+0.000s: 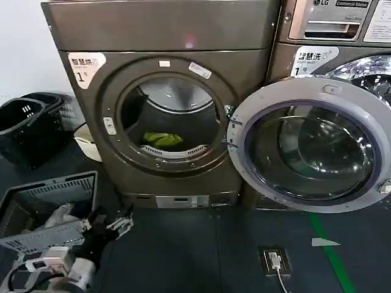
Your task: Grasp the clothes from the dryer.
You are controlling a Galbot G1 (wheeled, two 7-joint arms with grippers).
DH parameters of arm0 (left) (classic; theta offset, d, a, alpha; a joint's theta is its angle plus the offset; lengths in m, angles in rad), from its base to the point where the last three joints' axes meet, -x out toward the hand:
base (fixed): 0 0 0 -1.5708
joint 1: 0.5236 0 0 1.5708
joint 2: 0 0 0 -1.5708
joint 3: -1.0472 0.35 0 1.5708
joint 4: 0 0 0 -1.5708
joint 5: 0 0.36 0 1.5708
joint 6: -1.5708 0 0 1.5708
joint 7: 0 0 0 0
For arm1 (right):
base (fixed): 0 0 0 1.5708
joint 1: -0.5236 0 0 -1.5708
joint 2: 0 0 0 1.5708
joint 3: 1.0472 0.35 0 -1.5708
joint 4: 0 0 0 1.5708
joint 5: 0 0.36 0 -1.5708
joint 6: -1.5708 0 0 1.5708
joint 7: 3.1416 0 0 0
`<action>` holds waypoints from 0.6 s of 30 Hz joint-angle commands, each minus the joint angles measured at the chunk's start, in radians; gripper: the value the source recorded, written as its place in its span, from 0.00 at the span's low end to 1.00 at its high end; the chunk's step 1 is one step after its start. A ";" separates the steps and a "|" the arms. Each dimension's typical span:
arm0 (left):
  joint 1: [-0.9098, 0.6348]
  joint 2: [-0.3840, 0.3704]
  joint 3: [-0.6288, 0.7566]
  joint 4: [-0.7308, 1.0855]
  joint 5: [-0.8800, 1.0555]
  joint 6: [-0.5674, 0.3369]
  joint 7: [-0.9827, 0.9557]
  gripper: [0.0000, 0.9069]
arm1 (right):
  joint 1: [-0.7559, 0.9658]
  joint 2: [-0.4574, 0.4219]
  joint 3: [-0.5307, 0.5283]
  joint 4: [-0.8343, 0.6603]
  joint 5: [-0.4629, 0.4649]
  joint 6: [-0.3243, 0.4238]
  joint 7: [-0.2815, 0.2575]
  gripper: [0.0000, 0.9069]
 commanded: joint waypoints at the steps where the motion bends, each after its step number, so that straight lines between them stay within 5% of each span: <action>1: -0.001 0.000 -0.002 -0.001 -0.001 0.001 -0.004 1.00 | 0.000 0.001 0.002 0.001 0.005 0.002 -0.002 1.00; 18: -0.005 -0.003 0.003 0.003 -0.005 -0.006 -0.006 1.00 | 0.007 0.005 -0.004 0.001 0.005 0.007 -0.004 1.00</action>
